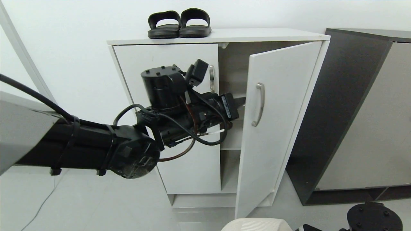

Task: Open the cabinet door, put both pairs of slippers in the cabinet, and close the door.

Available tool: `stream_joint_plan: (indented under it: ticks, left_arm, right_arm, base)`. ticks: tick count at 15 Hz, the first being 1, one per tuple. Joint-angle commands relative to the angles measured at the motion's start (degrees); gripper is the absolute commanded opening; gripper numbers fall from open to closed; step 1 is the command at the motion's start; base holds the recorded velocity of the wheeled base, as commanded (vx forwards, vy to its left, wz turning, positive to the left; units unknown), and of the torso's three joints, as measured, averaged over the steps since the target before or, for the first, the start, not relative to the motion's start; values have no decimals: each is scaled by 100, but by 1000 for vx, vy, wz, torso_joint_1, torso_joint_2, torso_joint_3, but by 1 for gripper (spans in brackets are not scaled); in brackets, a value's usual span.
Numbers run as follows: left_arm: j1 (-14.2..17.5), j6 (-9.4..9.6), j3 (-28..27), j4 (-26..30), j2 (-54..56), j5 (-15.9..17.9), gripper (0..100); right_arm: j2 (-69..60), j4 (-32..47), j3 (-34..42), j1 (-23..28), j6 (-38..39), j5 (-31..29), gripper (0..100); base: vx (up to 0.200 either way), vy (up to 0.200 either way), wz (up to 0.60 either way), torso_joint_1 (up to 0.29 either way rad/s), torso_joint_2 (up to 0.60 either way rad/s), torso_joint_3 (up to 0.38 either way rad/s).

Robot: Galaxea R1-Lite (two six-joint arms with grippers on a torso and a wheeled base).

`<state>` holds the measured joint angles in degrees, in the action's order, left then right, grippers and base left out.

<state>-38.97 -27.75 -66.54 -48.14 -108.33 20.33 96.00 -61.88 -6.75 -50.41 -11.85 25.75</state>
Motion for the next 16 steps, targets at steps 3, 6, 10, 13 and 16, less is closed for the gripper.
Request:
stream_joint_plan:
  ticks: [3,6,10,13,16]
  left_arm:
    - [-787,243,-61,-11,-250,-82,0]
    - [-735,243,-79,-81,-127,-328,0]
    - [-365,243,343,-328,286,-583,0]
    - [-40,243,1143,-424,1024,-583,0]
    - [408,252,2075,-371,2158,-592,0]
  right_arm:
    - [-38,-184,218,-197,-28,71,0]
    - [-11,-228,227,-197,-28,71,0]
    - [33,-228,192,-189,-19,80,0]
    - [165,-395,183,-145,-19,62,0]
    - [753,-1002,-98,189,51,-175,0]
  base:
    - [-200,0,0,1,2,4]
    - [-67,0,0,1,-1,1]
    - [0,0,0,0,0,0]
    - [0,0,0,0,0,0]
    - [0,0,0,0,0,0]
